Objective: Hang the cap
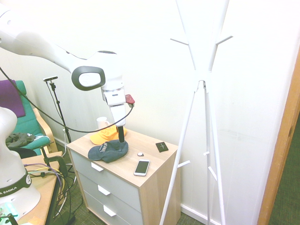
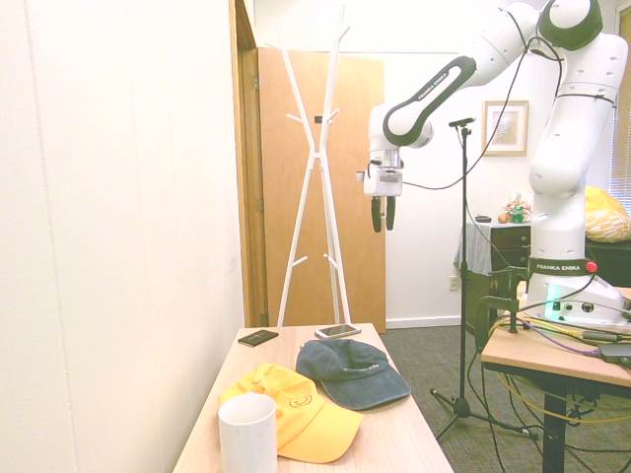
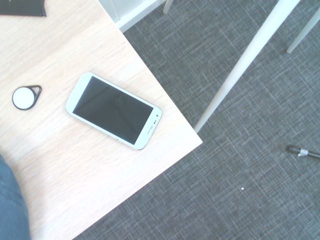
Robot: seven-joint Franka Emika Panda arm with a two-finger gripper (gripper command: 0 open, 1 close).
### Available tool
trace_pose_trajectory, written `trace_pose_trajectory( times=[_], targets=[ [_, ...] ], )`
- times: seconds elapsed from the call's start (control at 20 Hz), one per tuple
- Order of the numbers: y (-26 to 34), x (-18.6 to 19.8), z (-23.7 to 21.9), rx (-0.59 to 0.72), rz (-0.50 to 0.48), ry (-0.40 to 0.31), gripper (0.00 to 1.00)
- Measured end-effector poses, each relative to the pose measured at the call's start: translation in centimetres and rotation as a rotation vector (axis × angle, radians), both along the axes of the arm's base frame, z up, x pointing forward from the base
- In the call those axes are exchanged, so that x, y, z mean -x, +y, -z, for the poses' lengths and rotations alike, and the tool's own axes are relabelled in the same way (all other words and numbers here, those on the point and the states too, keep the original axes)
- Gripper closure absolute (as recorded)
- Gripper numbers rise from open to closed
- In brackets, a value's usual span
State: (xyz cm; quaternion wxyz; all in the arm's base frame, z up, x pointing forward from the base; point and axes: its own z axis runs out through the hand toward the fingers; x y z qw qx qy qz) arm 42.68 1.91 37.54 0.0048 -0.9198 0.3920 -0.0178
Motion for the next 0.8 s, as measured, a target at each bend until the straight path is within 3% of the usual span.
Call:
trace_pose_trajectory(
  times=[0.2,0.35,0.6,0.8],
  targets=[
    [1.4,0.0,0.3,0.005,-0.031,0.003,0.0],
    [7.2,0.5,1.6,0.019,-0.103,0.009,0.0],
    [16.7,2.0,6.5,0.027,-0.222,0.037,0.0],
    [20.2,0.4,10.9,0.033,-0.269,0.033,0.0]
  ],
)
